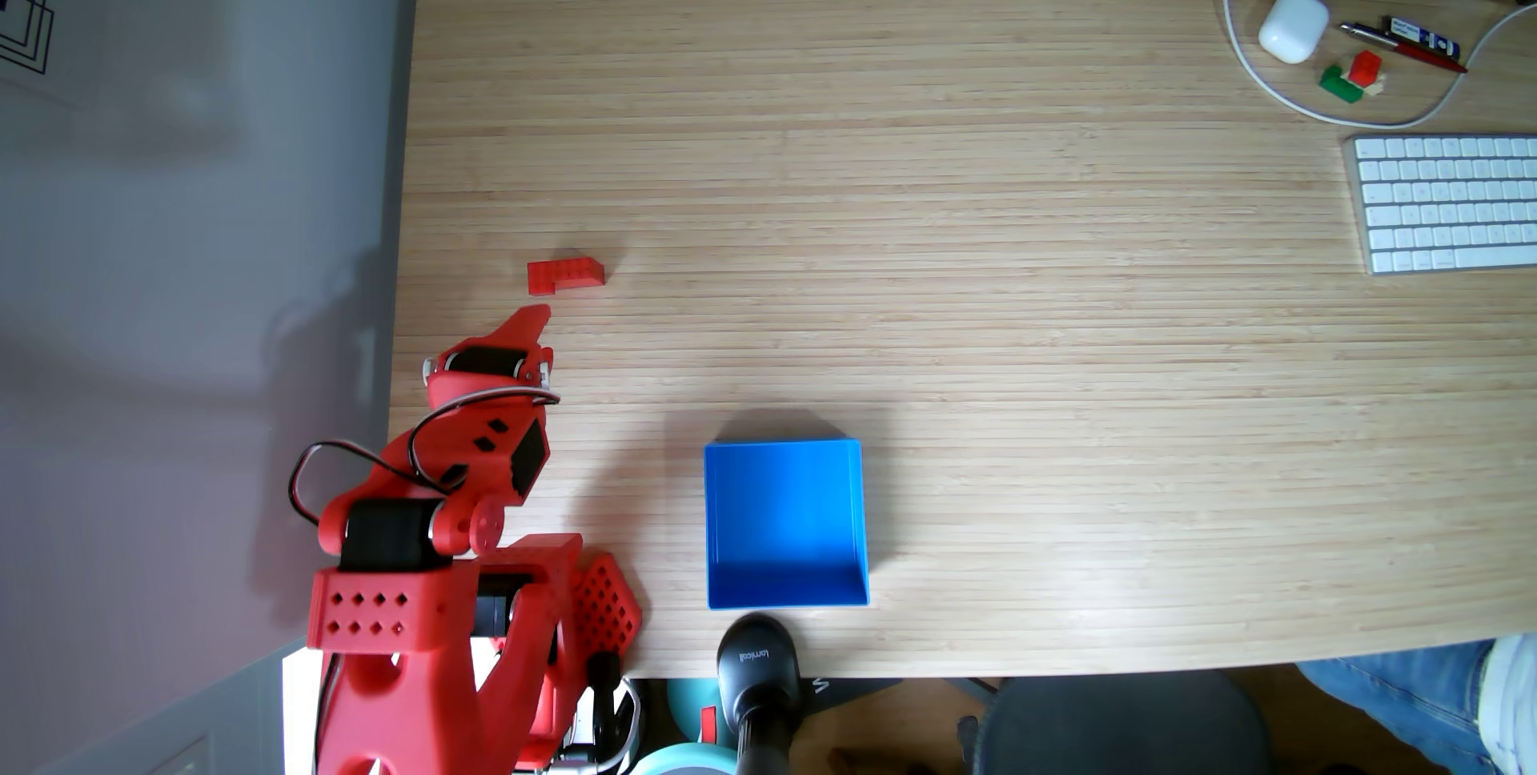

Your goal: Put the red lego brick in blue bin

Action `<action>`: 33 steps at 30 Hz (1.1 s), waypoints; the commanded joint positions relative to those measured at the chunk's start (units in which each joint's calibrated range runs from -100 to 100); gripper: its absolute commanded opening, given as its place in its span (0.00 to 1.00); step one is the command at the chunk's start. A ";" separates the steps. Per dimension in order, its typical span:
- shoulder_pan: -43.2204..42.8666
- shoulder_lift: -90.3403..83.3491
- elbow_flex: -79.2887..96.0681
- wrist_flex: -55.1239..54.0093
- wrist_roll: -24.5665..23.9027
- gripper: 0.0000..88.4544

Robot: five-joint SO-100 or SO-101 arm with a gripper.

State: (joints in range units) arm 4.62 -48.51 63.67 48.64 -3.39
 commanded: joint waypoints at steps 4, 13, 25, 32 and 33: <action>3.21 16.86 -19.48 3.45 1.42 0.36; 4.00 32.35 -30.91 3.70 2.10 0.38; 2.20 53.40 -44.43 7.03 1.81 0.35; -0.18 61.60 -50.42 10.44 0.88 0.33; -0.47 62.43 -50.96 10.44 0.73 0.33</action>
State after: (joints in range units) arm 5.02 13.23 17.90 58.36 -2.27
